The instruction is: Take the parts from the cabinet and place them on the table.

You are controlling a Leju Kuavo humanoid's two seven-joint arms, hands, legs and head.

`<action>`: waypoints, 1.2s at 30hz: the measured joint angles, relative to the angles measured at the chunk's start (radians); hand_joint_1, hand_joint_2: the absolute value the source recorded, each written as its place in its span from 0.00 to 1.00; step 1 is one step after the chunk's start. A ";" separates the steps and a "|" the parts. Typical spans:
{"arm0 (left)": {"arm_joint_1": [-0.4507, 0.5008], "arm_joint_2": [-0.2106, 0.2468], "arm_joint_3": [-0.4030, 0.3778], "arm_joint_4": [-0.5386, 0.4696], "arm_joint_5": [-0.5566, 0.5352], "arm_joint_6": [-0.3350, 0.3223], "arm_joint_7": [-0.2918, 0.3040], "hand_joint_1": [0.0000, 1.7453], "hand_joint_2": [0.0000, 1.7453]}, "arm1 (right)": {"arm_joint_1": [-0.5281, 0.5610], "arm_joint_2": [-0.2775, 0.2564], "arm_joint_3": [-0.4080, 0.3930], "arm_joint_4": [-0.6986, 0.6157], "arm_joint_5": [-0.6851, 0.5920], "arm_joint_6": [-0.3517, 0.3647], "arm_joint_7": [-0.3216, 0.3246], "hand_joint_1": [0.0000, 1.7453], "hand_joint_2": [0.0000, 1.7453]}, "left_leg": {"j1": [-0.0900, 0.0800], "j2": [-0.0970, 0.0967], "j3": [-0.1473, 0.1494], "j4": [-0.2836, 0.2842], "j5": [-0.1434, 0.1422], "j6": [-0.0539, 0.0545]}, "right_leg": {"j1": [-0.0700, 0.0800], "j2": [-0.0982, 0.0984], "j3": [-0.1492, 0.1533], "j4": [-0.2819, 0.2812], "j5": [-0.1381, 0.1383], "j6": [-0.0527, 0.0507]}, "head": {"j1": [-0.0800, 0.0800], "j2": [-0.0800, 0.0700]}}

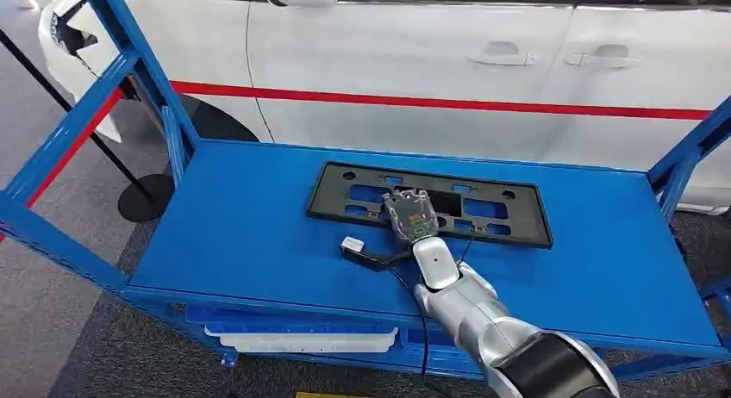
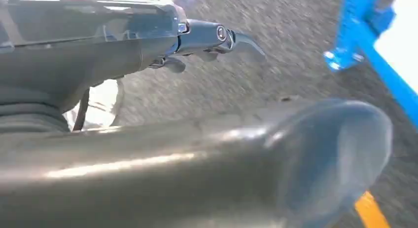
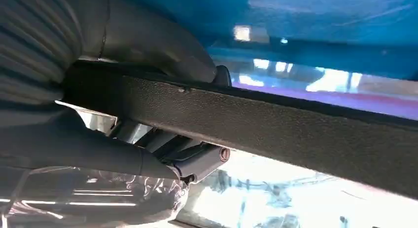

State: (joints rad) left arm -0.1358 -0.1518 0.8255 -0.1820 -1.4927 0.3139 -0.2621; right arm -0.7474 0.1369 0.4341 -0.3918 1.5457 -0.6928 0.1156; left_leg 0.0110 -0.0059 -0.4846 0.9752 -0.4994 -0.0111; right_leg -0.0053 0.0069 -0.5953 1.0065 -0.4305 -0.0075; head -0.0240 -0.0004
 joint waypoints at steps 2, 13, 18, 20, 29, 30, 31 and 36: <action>-0.008 -0.003 -0.002 0.000 0.000 -0.018 -0.029 0.00 0.00 | 0.001 -0.006 0.000 0.000 0.000 -0.001 0.010 1.00 1.00 | 0.000 0.000 0.001 0.000 0.000 0.000 | 0.000 0.000 0.001 0.000 0.000 0.000 | 0.000 0.000; -0.014 -0.008 -0.001 0.000 0.035 -0.089 -0.053 0.00 0.00 | 0.001 -0.019 -0.001 -0.005 0.000 -0.002 -0.002 1.00 1.00 | 0.000 0.000 0.001 0.000 0.000 0.000 | 0.000 0.001 0.001 0.000 0.000 0.000 | 0.000 0.000; -0.014 -0.012 -0.001 0.000 0.048 -0.102 -0.053 0.00 0.00 | 0.001 -0.020 -0.004 -0.007 0.000 -0.002 -0.013 1.00 1.00 | 0.000 0.000 0.001 0.000 0.000 0.000 | 0.000 0.001 0.001 0.000 0.000 0.000 | 0.000 0.000; -0.014 -0.013 0.000 -0.001 0.055 -0.104 -0.053 0.00 0.00 | 0.001 -0.021 -0.006 -0.015 0.000 -0.002 -0.013 1.00 1.00 | 0.000 0.000 0.001 0.000 0.000 0.000 | 0.000 0.001 0.001 0.000 0.000 0.000 | 0.000 0.000; -0.012 -0.015 0.000 -0.001 0.058 -0.116 -0.009 0.00 0.00 | -0.001 -0.026 -0.006 -0.045 0.000 -0.002 -0.053 1.00 1.00 | 0.000 0.000 0.000 0.000 0.000 0.000 | 0.000 0.000 0.001 0.000 0.000 0.000 | 0.000 0.000; -0.012 -0.015 0.000 -0.001 0.058 -0.116 -0.009 0.00 0.00 | -0.001 -0.026 -0.006 -0.047 0.000 -0.002 -0.055 1.00 1.00 | 0.000 0.000 0.000 0.000 0.000 0.000 | 0.000 0.000 0.001 0.000 0.000 0.000 | 0.000 0.000; -0.012 -0.015 0.000 -0.001 0.061 -0.117 -0.009 0.00 0.00 | -0.003 -0.026 -0.006 -0.047 -0.004 -0.002 -0.068 1.00 1.00 | 0.000 0.000 0.000 0.000 0.000 0.000 | 0.000 0.000 0.001 0.000 0.000 0.000 | 0.000 0.000; -0.011 -0.015 0.001 -0.001 0.089 -0.128 -0.026 0.00 0.00 | 0.002 -0.028 -0.006 -0.078 -0.090 -0.002 -0.223 1.00 1.00 | 0.000 0.000 0.001 0.000 0.000 0.000 | 0.000 0.001 0.001 0.000 0.000 0.000 | 0.000 0.000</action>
State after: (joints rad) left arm -0.1472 -0.1663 0.8263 -0.1831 -1.4034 0.1858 -0.2881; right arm -0.7451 0.1091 0.4280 -0.4700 1.4560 -0.6950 -0.1069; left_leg 0.0111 -0.0057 -0.4840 0.9755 -0.4997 -0.0109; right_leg -0.0052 0.0075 -0.5947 1.0065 -0.4305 -0.0075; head -0.0244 -0.0004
